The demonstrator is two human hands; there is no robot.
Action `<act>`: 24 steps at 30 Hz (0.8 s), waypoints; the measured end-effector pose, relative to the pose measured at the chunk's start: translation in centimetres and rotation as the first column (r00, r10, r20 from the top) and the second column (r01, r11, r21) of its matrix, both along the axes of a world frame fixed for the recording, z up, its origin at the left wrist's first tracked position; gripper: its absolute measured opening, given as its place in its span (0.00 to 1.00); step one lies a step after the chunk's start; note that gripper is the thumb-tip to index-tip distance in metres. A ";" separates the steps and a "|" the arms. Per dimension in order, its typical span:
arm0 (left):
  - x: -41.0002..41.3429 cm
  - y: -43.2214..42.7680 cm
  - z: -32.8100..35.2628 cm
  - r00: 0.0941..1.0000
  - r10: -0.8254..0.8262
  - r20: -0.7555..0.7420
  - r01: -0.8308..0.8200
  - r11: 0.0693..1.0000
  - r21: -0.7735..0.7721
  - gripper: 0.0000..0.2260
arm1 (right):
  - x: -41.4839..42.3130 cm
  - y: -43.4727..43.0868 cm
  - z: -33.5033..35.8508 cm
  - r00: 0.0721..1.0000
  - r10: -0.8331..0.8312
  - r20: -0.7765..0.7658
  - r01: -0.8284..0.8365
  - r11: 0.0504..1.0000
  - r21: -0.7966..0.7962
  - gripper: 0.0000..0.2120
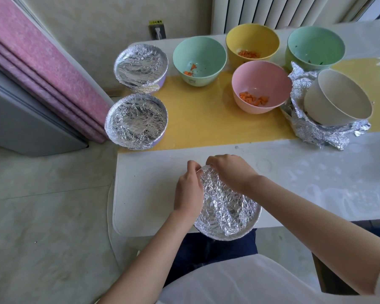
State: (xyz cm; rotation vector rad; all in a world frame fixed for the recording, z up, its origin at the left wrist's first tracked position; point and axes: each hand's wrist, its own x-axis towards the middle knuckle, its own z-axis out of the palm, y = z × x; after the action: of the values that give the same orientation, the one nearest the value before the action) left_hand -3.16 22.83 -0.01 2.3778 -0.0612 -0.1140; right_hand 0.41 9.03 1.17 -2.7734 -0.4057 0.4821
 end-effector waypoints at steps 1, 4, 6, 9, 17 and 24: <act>-0.1 0.0 0.0 1.000 -0.006 -0.005 0.006 1.000 -0.008 0.03 | 0.0 -0.2 0.0 0.999 -0.021 -0.032 0.023 0.999 0.048 0.13; -0.1 0.0 -0.2 1.000 -0.006 0.017 0.007 0.999 -0.041 0.02 | -0.3 -0.8 0.4 0.988 -0.120 -0.093 0.138 0.966 0.220 0.12; -0.2 0.0 -0.5 0.997 0.014 0.074 -0.012 0.999 -0.035 0.02 | -0.6 -1.5 0.8 0.976 -0.190 -0.103 0.211 0.940 0.268 0.13; -0.2 0.1 -0.9 0.994 0.044 0.104 -0.044 0.999 0.001 0.04 | -1.1 -2.2 1.0 0.970 -0.227 -0.085 0.243 0.919 0.309 0.11; 0.7 0.1 0.5 0.955 0.036 0.293 -0.022 0.998 -0.053 0.09 | -1.0 -2.1 2.2 0.964 -0.266 0.013 0.229 0.854 0.467 0.10; 1.2 0.3 0.9 0.917 -0.024 0.398 0.030 0.999 -0.010 0.10 | -1.3 -1.9 2.6 0.963 -0.251 0.095 0.173 0.851 0.496 0.11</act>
State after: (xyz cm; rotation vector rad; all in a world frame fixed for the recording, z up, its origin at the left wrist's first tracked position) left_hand -1.95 23.14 0.89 2.3486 -0.2881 0.3604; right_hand -0.86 7.14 3.79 -2.3292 -0.2088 0.0860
